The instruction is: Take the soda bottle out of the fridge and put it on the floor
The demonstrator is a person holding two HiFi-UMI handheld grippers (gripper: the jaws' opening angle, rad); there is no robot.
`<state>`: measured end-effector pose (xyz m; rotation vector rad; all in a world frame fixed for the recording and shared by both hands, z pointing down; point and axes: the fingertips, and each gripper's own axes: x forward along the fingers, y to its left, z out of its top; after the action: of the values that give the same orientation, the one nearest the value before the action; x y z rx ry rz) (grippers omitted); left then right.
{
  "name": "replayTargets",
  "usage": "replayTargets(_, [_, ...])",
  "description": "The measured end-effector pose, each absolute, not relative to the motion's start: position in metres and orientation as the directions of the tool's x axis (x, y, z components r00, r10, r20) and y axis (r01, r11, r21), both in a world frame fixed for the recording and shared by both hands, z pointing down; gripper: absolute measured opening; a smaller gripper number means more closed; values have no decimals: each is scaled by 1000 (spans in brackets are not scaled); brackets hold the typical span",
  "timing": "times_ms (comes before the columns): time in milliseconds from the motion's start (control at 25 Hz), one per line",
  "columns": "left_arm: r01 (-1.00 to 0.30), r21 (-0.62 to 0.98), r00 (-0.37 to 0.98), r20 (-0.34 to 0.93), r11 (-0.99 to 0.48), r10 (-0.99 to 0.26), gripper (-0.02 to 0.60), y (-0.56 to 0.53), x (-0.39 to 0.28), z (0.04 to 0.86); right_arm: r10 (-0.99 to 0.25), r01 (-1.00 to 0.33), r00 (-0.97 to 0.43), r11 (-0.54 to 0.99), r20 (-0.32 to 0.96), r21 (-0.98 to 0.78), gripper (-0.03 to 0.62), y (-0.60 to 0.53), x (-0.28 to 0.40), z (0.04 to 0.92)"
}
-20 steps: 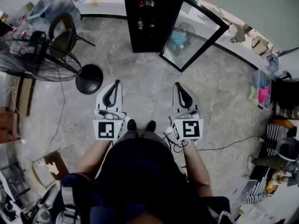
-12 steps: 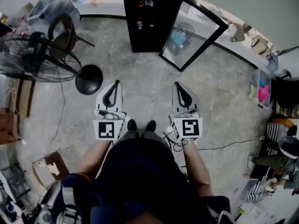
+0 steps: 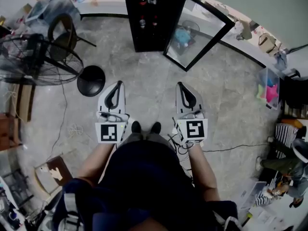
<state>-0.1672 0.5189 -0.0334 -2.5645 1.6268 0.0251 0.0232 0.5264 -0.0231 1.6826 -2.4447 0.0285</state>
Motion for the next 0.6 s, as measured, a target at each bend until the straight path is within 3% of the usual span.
replayTargets(600, [-896, -73, 442, -45, -438, -896, 23, 513, -165, -27, -918, -916, -378, 389, 116, 93, 18, 522, 14, -28])
